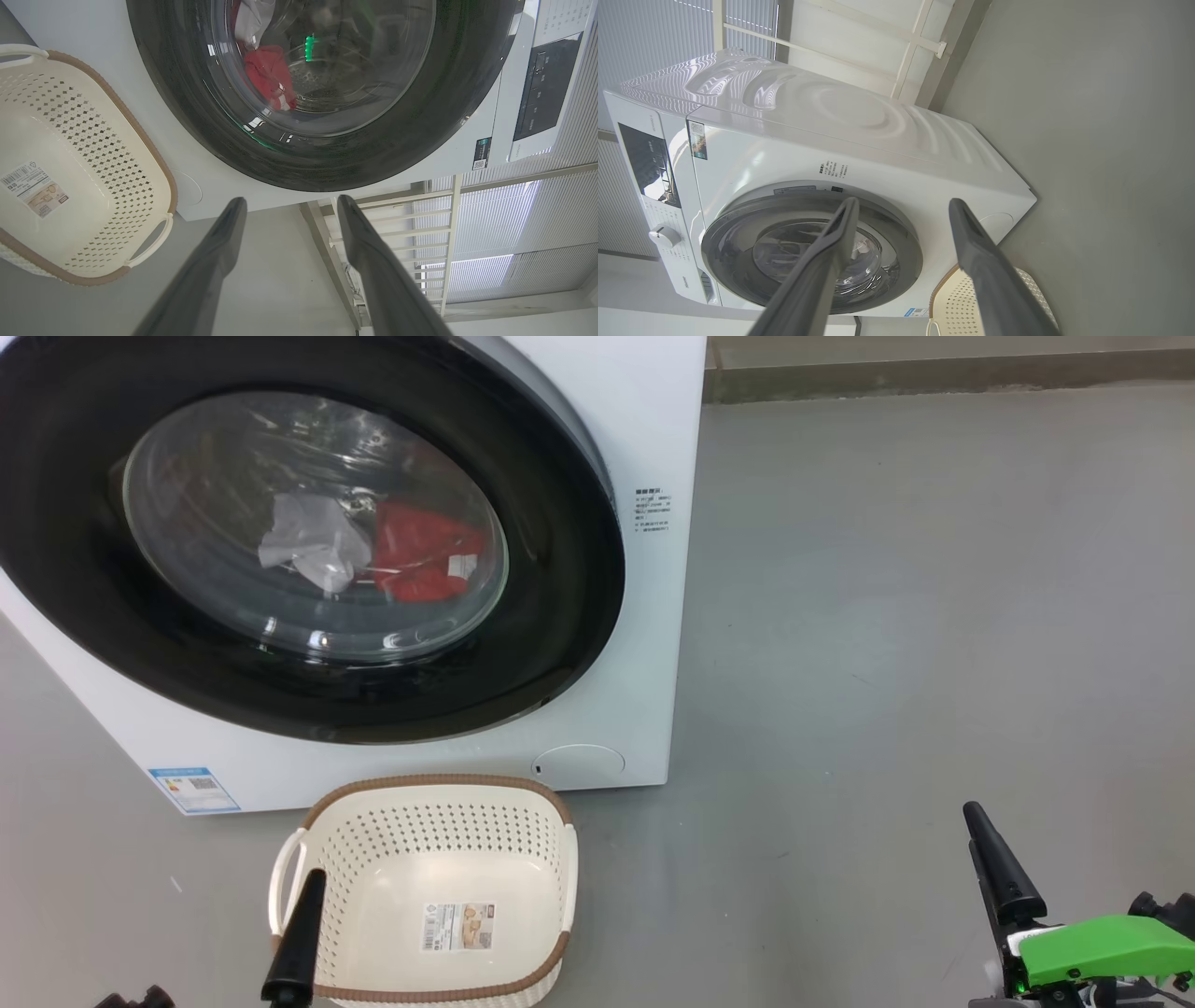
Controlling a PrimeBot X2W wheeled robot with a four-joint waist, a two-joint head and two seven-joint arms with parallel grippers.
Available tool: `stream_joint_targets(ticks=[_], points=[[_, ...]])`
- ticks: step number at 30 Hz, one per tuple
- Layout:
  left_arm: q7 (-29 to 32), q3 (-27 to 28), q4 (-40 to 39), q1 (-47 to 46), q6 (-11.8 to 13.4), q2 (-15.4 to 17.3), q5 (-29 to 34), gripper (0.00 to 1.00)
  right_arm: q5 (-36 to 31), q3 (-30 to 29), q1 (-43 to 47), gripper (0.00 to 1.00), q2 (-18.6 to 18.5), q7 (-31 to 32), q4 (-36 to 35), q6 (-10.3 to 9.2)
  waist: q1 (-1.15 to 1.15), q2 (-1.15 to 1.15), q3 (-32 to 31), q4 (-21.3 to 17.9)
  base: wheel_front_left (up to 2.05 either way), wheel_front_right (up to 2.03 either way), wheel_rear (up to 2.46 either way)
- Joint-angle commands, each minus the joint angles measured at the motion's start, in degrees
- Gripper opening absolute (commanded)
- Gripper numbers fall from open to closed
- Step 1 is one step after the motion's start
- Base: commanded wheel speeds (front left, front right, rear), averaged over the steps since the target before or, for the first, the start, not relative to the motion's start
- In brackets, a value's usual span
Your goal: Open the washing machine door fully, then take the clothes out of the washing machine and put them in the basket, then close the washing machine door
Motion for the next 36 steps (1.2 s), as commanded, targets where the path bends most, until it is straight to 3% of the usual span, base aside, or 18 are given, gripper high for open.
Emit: stream_joint_targets(ticks=[1, 13, 36], points=[[-0.65, 0.26, -2.14, -0.8, -0.11, 0.6, 2.98, 1.0, -2.59, 0.27, -1.23, 1.0, -1.37, -0.85, -2.07, 0.02, -0.01, 0.0, 0.02, 0.01, 0.0, 0.0, 0.0], [-2.66, -0.48, -3.94, -0.42, 0.78, 0.72, 13.59, 1.0, -13.92, 1.88, -0.73, 1.0, -2.44, -2.88, -3.25, 0.02, -0.01, 0.0, 0.1, 0.13, 0.0, 0.0, 0.0], [-6.36, -2.05, -6.63, 0.1, 1.67, 1.07, 29.54, 1.0, -27.43, 3.85, 0.14, 1.0, -3.62, -6.59, -4.85, 0.02, -0.01, 0.0, 0.63, 0.03, 0.0, 0.0, 0.0]])
